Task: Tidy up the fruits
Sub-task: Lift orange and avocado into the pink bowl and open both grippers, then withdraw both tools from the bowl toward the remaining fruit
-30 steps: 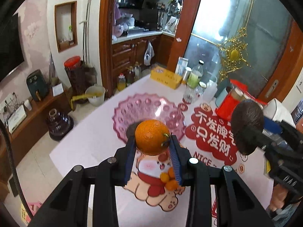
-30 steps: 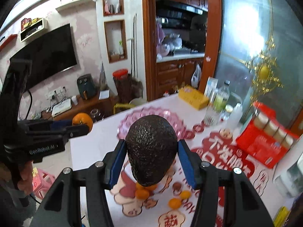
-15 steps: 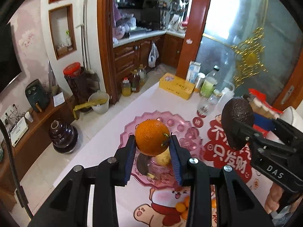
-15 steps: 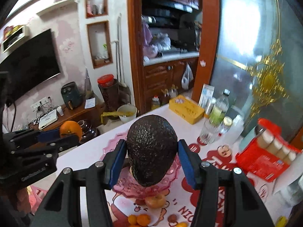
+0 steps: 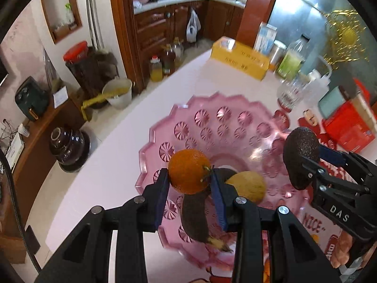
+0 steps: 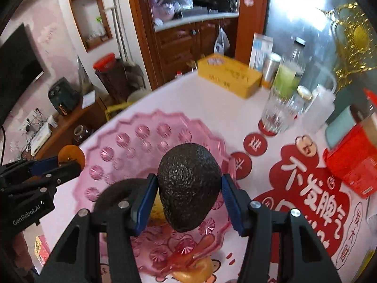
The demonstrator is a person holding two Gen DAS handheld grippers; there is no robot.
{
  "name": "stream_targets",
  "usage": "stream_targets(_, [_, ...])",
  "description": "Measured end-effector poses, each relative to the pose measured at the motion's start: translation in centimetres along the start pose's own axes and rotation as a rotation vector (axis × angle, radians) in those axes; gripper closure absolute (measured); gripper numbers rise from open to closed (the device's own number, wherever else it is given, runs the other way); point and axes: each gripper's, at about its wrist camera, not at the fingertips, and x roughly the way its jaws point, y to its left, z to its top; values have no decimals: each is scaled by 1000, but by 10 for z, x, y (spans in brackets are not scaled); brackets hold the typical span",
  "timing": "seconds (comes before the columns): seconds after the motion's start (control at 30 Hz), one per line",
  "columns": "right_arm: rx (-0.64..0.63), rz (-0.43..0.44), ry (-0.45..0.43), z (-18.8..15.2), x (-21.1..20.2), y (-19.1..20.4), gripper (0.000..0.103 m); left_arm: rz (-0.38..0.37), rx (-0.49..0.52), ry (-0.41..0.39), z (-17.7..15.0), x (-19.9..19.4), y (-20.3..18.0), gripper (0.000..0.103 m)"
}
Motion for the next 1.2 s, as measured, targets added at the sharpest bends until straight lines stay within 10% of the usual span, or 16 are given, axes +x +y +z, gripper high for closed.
stream_targets(0.53, [-5, -2, 12, -3, 43, 2, 46, 19, 20, 99, -3, 69, 1, 64])
stream_targets(0.73, [17, 14, -54, 3, 24, 1, 44, 41, 41, 44, -4, 50, -3, 27])
stream_targets(1.2, [10, 50, -65, -11, -6, 9, 44, 57, 48, -26, -14, -20, -2, 14])
